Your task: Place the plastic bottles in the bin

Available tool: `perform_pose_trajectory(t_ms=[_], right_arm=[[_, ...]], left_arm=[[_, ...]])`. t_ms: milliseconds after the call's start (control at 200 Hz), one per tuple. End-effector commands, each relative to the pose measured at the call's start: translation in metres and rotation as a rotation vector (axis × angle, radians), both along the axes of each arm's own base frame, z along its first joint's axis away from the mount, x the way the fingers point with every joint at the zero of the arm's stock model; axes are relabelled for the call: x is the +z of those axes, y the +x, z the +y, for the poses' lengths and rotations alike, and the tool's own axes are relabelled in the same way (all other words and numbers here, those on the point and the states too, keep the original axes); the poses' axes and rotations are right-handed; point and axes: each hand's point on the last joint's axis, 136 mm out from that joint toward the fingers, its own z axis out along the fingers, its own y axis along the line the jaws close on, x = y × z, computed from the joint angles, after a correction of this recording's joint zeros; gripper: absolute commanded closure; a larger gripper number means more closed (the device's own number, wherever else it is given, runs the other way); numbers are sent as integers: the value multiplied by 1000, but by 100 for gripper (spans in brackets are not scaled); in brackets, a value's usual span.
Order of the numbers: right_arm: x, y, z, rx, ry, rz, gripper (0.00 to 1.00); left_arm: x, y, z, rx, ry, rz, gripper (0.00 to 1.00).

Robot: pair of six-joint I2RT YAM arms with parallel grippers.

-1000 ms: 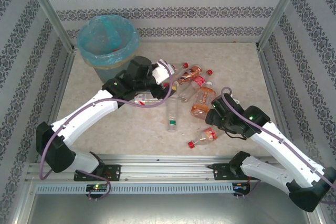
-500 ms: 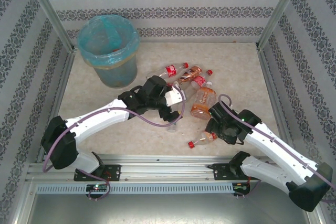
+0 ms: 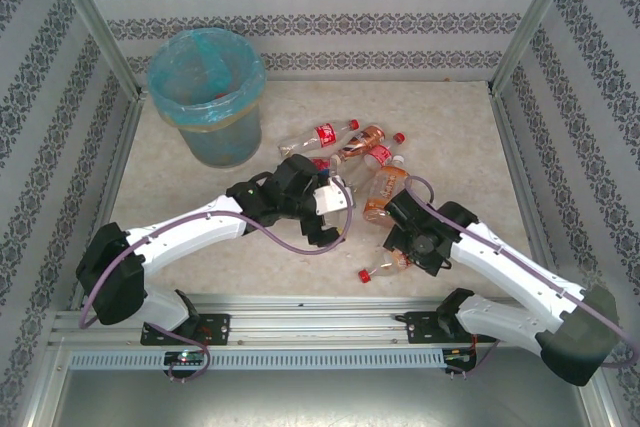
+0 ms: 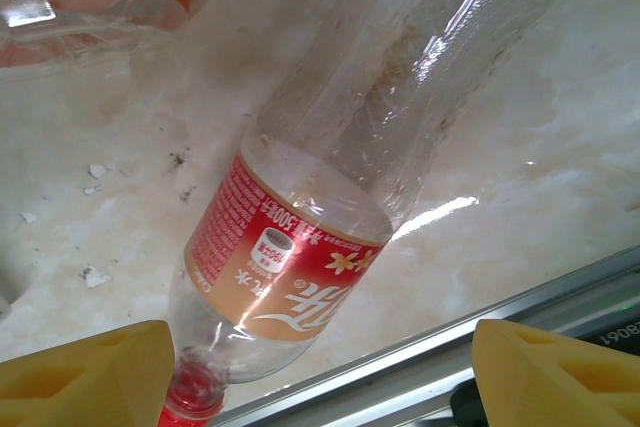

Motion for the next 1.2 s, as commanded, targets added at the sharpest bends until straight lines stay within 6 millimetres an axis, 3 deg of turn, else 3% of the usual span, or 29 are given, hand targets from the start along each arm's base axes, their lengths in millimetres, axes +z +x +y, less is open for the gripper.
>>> perform_pose_trajectory(t_ms=[0,155,325,485,789,1044,1194], right_arm=[[-1,2,5,-52,23,-6,21],[-7,0,-7,-116,-19,8,20],[-31,-14,-33,-259,-12,52,23],[-43,-5,-39,-313,47,34,25],[-38,25,-36,-285,57,26,22],[-14,36,-40,-281,59,-37,21],[-21,43,-42,-286,64,-16,21]], left_arm=[[6,-10,-4,-60,-10,-34,0],[6,-12,-3,-65,-9,-38,0],[7,-14,-2,-70,-16,-56,0],[9,-15,-4,-65,-31,-50,0],[3,-14,-5,-64,-20,-37,0],[-2,-13,-5,-61,-9,-34,0],[-5,-12,-5,-58,-4,-28,0]])
